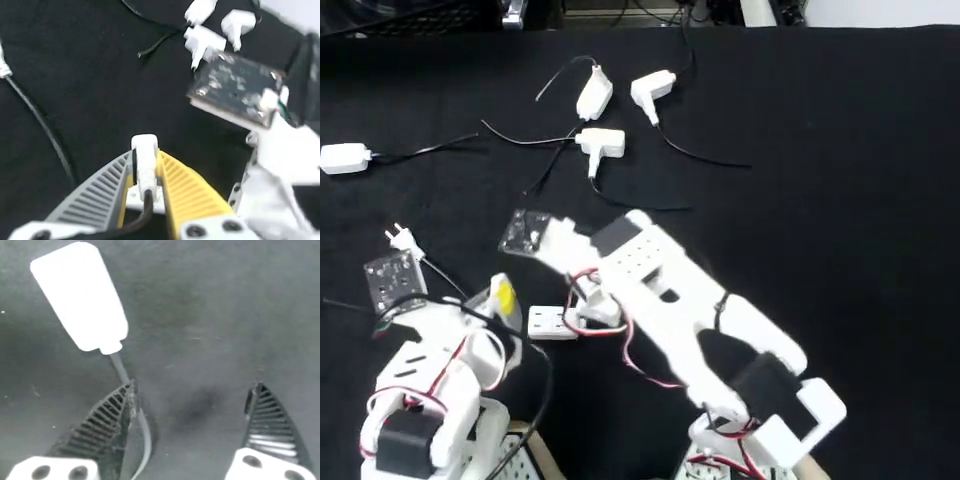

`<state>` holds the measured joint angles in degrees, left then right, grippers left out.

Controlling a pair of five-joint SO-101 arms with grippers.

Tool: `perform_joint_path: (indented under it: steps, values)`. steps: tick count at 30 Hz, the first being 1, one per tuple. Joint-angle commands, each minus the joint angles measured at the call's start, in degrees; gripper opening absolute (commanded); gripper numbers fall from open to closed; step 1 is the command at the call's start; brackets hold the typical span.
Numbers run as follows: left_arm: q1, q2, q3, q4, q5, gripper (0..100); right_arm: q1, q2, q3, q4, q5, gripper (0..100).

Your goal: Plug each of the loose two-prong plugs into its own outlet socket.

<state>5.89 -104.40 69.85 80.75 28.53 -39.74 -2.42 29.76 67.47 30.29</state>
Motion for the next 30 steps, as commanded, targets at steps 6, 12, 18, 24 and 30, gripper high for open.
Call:
perform_joint_path:
  steps: [6, 12, 18, 24, 30]
  values:
    - [-17.7, 0.0, -0.7, 1.8, -12.8, 3, -6.0, 5.2, -3.1, -0.9, -3.1, 34.2]
    - [-23.3, 0.0, 3.9, 1.2, -19.7, 3, -7.6, 12.9, -9.1, -0.6, -5.8, 34.2]
    - [-36.1, 0.0, 4.4, 1.0, -24.3, 3, -9.9, 18.5, -13.5, -0.5, -6.2, 34.2]
    - [-46.5, 0.0, 4.4, 0.8, -31.3, 3, -10.2, 20.9, -15.7, -0.1, -6.0, 34.2]
    - [-49.8, 0.0, 5.8, 0.1, -34.3, 3, -12.4, 21.2, -17.3, 1.1, -6.2, 34.2]
